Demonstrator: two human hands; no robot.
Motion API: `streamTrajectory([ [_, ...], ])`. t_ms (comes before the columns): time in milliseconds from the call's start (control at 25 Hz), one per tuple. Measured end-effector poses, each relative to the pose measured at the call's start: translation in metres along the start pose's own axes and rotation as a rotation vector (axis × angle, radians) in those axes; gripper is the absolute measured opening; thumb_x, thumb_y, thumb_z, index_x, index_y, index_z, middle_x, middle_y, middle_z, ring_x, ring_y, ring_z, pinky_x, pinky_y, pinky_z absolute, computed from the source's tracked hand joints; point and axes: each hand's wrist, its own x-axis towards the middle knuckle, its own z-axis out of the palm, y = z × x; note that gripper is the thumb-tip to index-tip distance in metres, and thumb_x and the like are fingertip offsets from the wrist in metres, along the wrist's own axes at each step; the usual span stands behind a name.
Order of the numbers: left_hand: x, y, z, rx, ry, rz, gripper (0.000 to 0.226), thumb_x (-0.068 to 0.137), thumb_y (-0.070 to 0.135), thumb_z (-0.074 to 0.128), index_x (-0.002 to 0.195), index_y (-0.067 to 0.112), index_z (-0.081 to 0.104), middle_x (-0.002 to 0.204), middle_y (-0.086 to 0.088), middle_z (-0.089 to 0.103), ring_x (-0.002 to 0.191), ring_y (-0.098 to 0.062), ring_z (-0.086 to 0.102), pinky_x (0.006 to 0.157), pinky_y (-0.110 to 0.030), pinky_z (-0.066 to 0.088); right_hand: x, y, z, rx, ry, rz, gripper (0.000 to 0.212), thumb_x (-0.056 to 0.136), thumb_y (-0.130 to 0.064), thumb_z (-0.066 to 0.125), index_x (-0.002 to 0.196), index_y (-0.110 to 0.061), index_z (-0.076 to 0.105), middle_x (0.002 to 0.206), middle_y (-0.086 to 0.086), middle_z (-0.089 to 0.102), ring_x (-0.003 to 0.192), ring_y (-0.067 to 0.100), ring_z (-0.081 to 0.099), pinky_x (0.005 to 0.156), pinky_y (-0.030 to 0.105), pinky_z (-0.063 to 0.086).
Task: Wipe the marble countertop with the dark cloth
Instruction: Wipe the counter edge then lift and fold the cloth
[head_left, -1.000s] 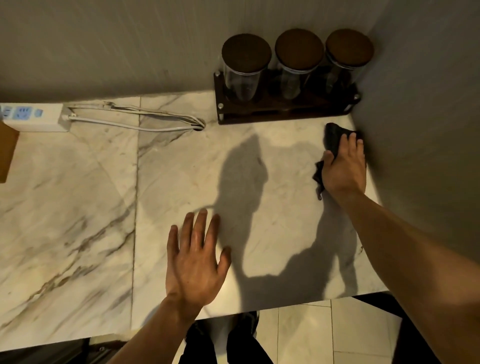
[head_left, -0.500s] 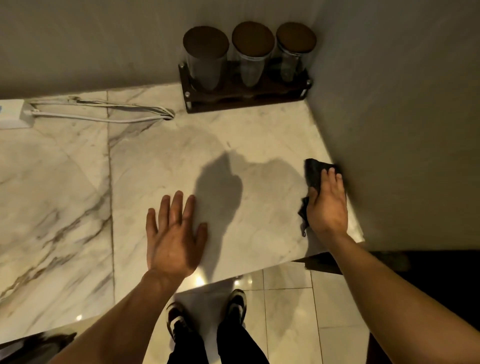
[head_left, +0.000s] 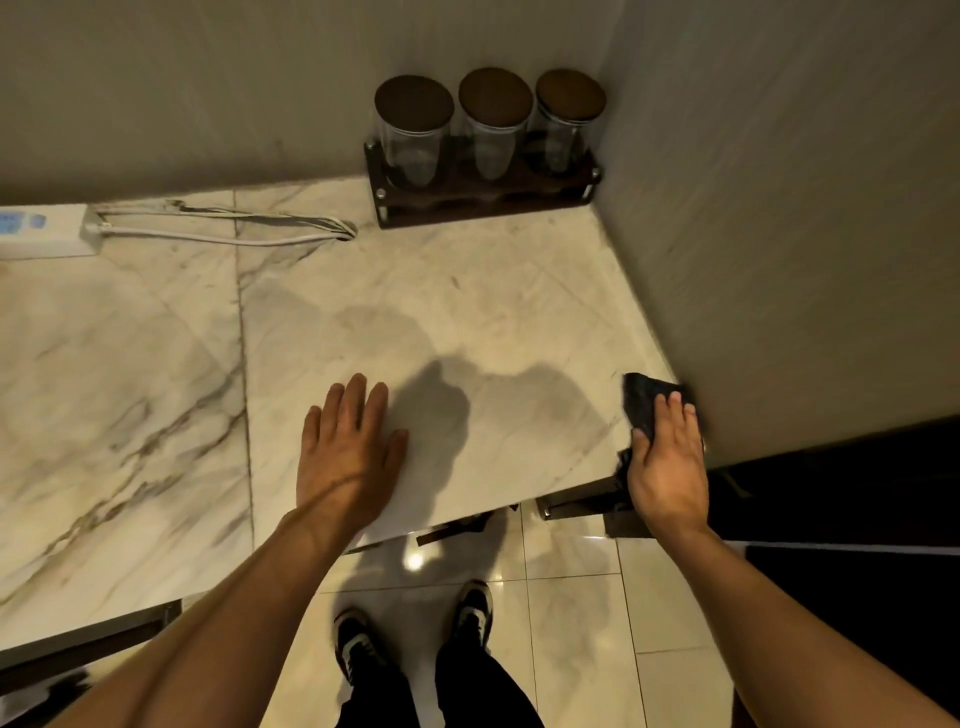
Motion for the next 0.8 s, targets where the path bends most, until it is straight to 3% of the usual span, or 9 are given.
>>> streamTrajectory([
  [200,-0.032,-0.007,-0.005,-0.016,-0.002,0.056,0.054,0.093,0.036,0.044,0.139,0.009,0.039,0.146,-0.018,0.037,0.130,-0.040,0.037,0.105,-0.052,0.034,-0.028,0.006,-0.004,0.100,-0.020,0.073,0.053,0.101,-0.027,0.035,0.150,-0.013,0.021,0.161,0.001,0.012,0.147,0.014,0.000,0.112,0.031,0.009],
  [440,-0.054,-0.003,-0.008,-0.065,0.016,0.104,0.047,0.089,0.033,0.051,0.130,0.014,0.042,0.125,-0.008,0.049,0.102,-0.025,0.048,0.087,-0.041,0.046,-0.075,-0.017,0.001,0.154,-0.090,0.045,0.052,0.101,-0.025,0.034,0.150,-0.014,0.020,0.161,0.001,0.010,0.146,0.013,-0.001,0.111,0.026,0.006],
  [800,-0.078,-0.001,-0.018,-0.173,0.043,0.143,0.048,0.095,0.034,0.045,0.138,0.012,0.043,0.138,-0.009,0.053,0.124,-0.025,0.049,0.103,-0.036,0.041,-0.153,-0.100,0.026,0.272,-0.293,-0.167,0.051,0.101,-0.028,0.035,0.149,-0.017,0.023,0.160,-0.002,0.011,0.146,0.011,0.001,0.115,0.024,0.008],
])
